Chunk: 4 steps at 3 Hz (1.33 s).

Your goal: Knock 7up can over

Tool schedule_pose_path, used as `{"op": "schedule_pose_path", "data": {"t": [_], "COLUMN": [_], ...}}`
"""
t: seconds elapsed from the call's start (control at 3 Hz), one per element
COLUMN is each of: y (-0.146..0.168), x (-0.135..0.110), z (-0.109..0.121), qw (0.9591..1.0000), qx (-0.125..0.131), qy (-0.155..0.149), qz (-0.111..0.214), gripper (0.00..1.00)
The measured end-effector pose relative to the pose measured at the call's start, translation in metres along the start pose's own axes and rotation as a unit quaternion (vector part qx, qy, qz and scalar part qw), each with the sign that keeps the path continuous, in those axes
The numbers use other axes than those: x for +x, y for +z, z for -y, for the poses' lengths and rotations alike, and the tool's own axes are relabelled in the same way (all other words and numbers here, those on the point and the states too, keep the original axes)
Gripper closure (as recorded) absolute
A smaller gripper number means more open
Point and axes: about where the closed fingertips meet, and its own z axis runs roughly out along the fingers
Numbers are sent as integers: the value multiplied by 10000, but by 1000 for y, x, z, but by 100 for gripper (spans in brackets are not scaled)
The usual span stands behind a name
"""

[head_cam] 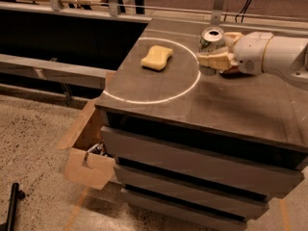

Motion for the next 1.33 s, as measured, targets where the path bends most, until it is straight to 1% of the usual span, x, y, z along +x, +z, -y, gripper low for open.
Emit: {"op": "schedule_pose_path", "data": {"t": [0.33, 0.67, 1.0, 1.33], "y": [-20, -37, -41, -42], "x": [-20, -39, -38, -34], "z": [-2, -24, -39, -36], "qw": [9947, 9637, 9402, 9380], "qx": [-95, -630, -974, -978], "qy": [-1018, -2575, -3241, -3300], "qz": [-95, -329, -391, -401], "gripper": [100, 100, 100, 100]}}
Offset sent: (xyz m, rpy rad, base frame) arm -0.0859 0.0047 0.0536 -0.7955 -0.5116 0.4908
